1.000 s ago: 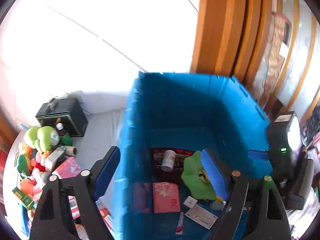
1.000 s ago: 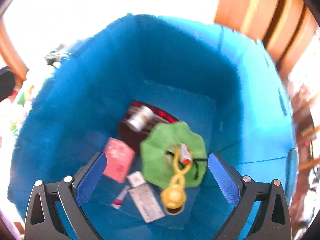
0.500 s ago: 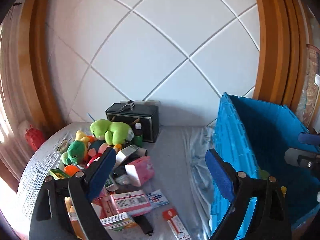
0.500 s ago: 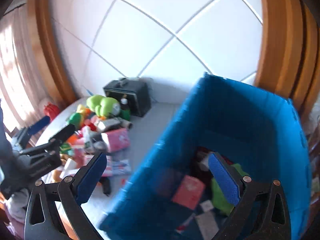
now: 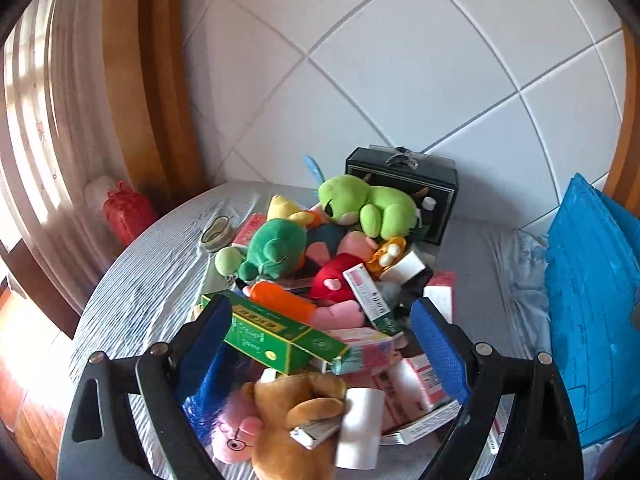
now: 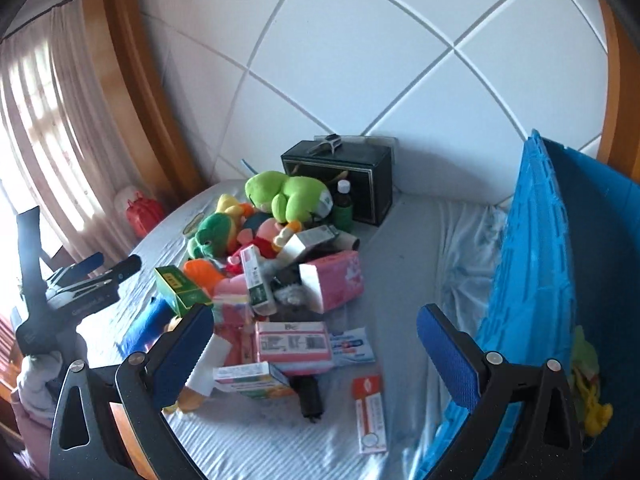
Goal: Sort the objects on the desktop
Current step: 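Withdraw both tools from the crate back toward the pile, then grasp the white-green medicine box with left tool while right tool grasps red-white box, then carry both boxes into the blue crate and open both tools, then withdraw both tools from the crate back toward the pile, then grasp the white paper roll with left tool while right tool grasps pink tissue pack, then carry paper roll and tissue pack into the crate and open both tools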
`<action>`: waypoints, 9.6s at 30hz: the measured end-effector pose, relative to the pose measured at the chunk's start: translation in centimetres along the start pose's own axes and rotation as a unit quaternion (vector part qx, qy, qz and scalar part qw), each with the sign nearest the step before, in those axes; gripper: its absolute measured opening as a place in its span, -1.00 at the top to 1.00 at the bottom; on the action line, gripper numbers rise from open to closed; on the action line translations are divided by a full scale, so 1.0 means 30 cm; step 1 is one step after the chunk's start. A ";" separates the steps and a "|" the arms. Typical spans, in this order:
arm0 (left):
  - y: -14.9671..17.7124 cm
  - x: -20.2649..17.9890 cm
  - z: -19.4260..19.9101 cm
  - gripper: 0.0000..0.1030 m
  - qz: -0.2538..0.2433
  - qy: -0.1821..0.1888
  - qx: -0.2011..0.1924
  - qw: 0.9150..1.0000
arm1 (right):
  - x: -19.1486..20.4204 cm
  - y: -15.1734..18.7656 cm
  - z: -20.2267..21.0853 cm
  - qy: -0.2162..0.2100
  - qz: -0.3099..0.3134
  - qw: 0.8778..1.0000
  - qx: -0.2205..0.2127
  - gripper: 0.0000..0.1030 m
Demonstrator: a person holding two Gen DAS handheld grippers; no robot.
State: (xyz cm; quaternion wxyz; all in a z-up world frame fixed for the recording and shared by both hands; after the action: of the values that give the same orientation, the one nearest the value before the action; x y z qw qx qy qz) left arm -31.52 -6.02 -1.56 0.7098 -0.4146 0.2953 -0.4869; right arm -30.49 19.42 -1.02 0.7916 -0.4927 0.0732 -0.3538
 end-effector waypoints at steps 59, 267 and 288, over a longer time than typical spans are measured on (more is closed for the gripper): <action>0.392 -0.428 0.065 0.65 -0.091 0.206 -0.013 0.974 | 0.004 0.545 -0.037 0.169 0.020 0.985 -0.040 0.22; 0.594 -0.215 -0.018 0.14 -0.018 0.006 0.061 0.998 | 0.043 0.461 -0.486 0.045 0.121 0.989 0.076 -0.26; -0.032 -0.687 0.343 0.14 -0.066 0.201 -0.141 0.967 | -0.120 -0.129 0.381 0.255 0.044 0.945 -0.200 -0.27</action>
State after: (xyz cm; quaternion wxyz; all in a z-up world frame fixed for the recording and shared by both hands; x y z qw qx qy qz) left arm -30.73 16.20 4.55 0.5363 -0.4227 0.4698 -0.5595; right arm -29.73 29.00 7.12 0.6468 -0.5306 0.3634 -0.4100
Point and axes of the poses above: each gripper's, at about its wrist camera, not at the fingertips, and z roughly against the way its jaws point, x to its left, y to its underside, the point moved 6 cm from there along -z, roughly the way its jaws point, and after that the axes turned 11 degrees about -x, right-handed, at the moved point
